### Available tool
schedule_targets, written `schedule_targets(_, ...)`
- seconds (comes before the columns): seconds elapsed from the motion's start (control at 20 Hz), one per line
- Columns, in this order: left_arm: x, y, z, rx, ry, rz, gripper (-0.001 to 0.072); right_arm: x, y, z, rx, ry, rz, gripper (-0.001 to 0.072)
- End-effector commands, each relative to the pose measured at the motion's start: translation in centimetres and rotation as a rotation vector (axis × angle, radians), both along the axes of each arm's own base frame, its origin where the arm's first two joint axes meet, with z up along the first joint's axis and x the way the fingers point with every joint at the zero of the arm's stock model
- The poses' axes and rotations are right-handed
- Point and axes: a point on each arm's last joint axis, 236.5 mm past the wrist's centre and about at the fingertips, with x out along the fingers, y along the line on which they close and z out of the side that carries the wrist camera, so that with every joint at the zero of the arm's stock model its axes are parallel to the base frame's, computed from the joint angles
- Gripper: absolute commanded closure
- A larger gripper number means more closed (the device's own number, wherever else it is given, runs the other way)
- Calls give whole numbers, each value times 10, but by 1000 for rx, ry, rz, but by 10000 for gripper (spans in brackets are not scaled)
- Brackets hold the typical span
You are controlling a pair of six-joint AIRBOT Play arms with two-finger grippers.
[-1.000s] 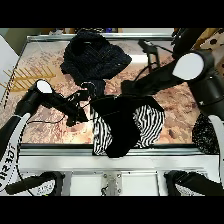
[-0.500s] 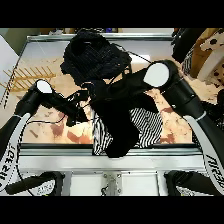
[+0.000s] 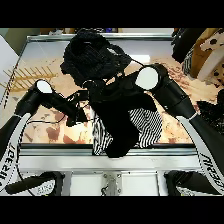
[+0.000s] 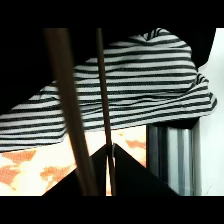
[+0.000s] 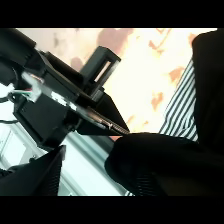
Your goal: Fold the clothes and pants, and hang the long-sleeved shirts on hangers.
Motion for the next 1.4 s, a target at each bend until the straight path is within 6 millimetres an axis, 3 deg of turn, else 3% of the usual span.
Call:
schedule_targets(0.0, -3, 0, 1, -2, 6, -10, 693, 6, -7, 0, -13, -26, 6, 201)
schedule_targets(0.45, -4, 0, 1, -2, 12, -14, 693, -6, -76, 21, -81, 11, -1, 202)
schedule_targets(0.7, -4, 0, 1, -3, 13, -14, 692, -41, -107, 43, 4, -50, 324, 204)
schedule_targets(0.85, -8, 0, 2, -3, 24, -22, 693, -34, -142, 52, 91, -89, 361, 223)
schedule_targets(0.9, -11, 1, 2, -4, 36, -30, 693, -29, -156, 49, 96, -110, 347, 340)
schedule_targets(0.95, -13, 1, 3, -4, 45, -36, 693, -23, -172, 44, 90, -141, 326, 410)
schedule_targets(1.2, -16, 1, 4, -4, 56, -41, 692, 8, -235, 33, 69, -158, 127, 409)
schedule_targets(1.35, -15, 1, 3, -2, 59, -32, 692, 10, -237, 41, 114, -139, 89, 410)
